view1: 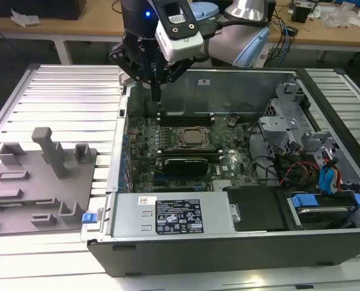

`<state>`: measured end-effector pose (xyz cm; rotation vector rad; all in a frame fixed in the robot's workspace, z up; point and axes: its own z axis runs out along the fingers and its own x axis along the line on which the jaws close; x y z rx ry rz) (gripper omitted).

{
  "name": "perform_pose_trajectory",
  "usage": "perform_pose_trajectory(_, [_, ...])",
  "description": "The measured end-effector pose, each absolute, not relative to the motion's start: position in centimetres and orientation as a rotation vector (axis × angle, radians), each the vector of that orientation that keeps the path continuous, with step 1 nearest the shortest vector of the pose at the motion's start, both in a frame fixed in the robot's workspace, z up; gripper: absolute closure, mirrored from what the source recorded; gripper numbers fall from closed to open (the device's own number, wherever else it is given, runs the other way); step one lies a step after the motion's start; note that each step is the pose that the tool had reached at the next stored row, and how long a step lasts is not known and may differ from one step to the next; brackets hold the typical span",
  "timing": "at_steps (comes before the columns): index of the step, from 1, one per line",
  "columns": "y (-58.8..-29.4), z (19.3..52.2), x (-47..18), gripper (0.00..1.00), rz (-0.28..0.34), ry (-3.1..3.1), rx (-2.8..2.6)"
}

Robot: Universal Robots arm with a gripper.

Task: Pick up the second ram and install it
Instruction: 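Reach for the second ram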

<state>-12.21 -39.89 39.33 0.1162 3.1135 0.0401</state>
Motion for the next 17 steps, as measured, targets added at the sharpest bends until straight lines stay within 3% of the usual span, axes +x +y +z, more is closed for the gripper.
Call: perform_pose_trajectory(17, [-39.9,39.2,-18.4,0.89,0.04,3.113,0.116])
